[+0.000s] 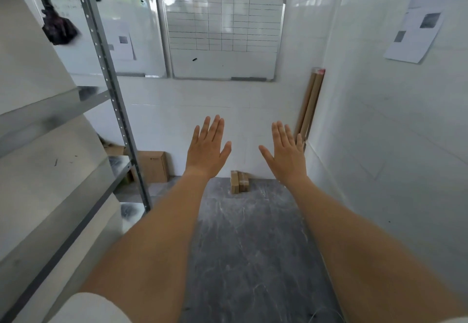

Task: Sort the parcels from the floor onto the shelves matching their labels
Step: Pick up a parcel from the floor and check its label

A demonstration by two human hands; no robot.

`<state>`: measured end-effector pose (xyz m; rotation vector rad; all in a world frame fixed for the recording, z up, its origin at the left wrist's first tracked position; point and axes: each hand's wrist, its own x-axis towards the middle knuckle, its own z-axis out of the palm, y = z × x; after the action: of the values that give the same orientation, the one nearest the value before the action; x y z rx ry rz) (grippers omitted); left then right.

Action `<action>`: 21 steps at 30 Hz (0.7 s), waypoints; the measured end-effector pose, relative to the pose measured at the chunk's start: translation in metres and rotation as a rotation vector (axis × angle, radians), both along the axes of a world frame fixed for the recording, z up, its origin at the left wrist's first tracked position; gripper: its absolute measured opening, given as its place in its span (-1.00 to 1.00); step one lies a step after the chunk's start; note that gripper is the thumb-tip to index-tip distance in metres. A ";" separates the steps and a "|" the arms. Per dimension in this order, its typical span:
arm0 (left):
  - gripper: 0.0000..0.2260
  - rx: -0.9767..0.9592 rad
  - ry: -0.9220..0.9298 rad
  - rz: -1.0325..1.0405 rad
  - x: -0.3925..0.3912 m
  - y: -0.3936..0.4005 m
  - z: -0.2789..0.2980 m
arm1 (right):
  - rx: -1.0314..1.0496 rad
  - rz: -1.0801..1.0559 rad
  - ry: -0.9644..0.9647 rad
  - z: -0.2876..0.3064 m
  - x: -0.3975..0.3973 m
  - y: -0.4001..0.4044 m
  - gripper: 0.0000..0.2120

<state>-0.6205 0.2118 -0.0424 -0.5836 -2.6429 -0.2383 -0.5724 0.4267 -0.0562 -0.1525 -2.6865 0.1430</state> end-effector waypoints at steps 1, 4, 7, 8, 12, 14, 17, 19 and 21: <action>-0.41 0.000 -0.002 0.002 -0.014 0.001 0.000 | -0.007 -0.006 0.001 0.001 -0.013 0.001 -0.27; -0.42 0.011 -0.020 -0.001 -0.049 0.008 -0.001 | -0.019 -0.011 -0.002 0.001 -0.048 0.003 -0.27; -0.42 -0.004 -0.041 -0.017 -0.076 0.017 -0.008 | -0.020 -0.010 -0.028 -0.005 -0.078 0.006 -0.27; -0.42 -0.012 -0.045 -0.021 -0.085 0.020 -0.011 | -0.021 -0.008 -0.032 -0.008 -0.088 0.006 -0.28; -0.43 -0.019 -0.067 -0.029 -0.120 0.035 -0.022 | -0.016 0.003 -0.055 -0.022 -0.122 0.019 -0.28; -0.42 -0.023 -0.072 -0.032 -0.138 0.046 -0.027 | -0.024 0.006 -0.064 -0.029 -0.140 0.029 -0.28; -0.42 -0.013 -0.073 -0.012 -0.167 0.063 -0.033 | -0.046 0.005 -0.065 -0.034 -0.172 0.045 -0.28; -0.42 -0.011 -0.071 -0.007 -0.186 0.075 -0.036 | -0.047 0.000 -0.070 -0.035 -0.194 0.058 -0.28; -0.41 -0.020 -0.071 -0.013 -0.203 0.086 -0.038 | -0.042 0.008 -0.078 -0.035 -0.215 0.069 -0.28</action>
<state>-0.8239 0.2983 -0.0803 -0.6093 -2.7139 -0.2407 -0.7872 0.4955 -0.0910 -0.1632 -2.7636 0.2000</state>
